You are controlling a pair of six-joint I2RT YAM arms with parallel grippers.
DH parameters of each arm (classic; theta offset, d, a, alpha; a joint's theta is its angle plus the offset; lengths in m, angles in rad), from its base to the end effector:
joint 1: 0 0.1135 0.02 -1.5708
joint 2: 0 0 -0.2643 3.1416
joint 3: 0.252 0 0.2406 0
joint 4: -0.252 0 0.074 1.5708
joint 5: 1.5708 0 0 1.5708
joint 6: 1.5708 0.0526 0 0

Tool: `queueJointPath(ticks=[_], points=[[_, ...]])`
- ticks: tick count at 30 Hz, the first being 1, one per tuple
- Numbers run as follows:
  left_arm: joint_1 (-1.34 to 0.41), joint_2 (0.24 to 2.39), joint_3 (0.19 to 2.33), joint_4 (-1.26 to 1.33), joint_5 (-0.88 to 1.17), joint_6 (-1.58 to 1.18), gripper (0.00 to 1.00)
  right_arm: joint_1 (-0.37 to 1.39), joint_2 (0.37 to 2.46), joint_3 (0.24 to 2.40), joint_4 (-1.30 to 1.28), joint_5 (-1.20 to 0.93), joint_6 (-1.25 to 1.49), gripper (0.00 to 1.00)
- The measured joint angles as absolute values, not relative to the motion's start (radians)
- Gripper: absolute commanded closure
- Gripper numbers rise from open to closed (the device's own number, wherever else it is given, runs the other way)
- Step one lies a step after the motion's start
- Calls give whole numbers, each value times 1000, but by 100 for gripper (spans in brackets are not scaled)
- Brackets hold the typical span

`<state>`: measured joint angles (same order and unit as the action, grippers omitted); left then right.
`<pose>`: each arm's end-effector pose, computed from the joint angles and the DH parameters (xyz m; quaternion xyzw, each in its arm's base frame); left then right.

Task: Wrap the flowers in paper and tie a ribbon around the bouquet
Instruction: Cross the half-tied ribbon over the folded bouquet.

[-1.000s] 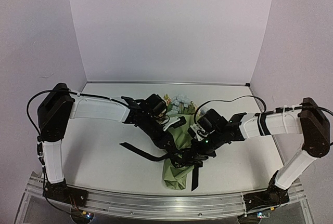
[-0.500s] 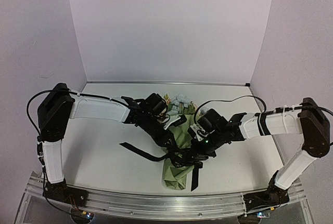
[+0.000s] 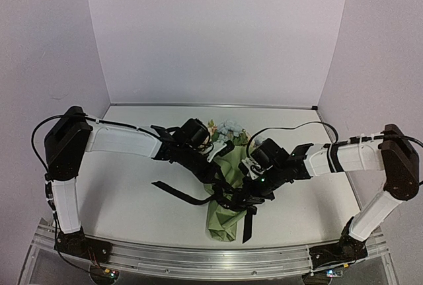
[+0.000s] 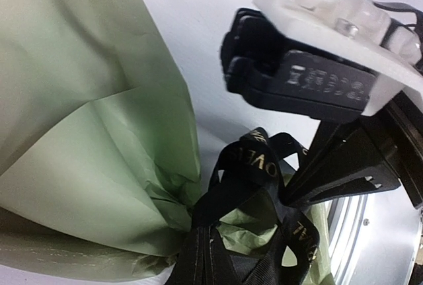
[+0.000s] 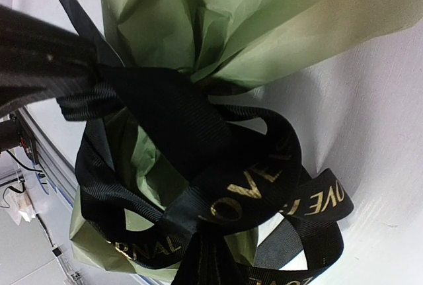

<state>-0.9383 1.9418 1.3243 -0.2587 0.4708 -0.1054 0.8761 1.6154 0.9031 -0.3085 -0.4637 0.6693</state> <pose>0.2278 -0.3512 0.1810 0.4425 0.8041 -0.3551 0.1776 0.1808 0.2537 0.1675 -0.1587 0.9252 0.3428 0.0349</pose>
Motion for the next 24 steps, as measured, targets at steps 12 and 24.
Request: queueJointPath(ticks=[12,24], points=[[-912,1913,1273,-185,470,-166,90,876,1615,903,-309,-462,669,100],[-908,1885,1249,-169,510,-161,74,876,1618,903,-309,-463,669,100]])
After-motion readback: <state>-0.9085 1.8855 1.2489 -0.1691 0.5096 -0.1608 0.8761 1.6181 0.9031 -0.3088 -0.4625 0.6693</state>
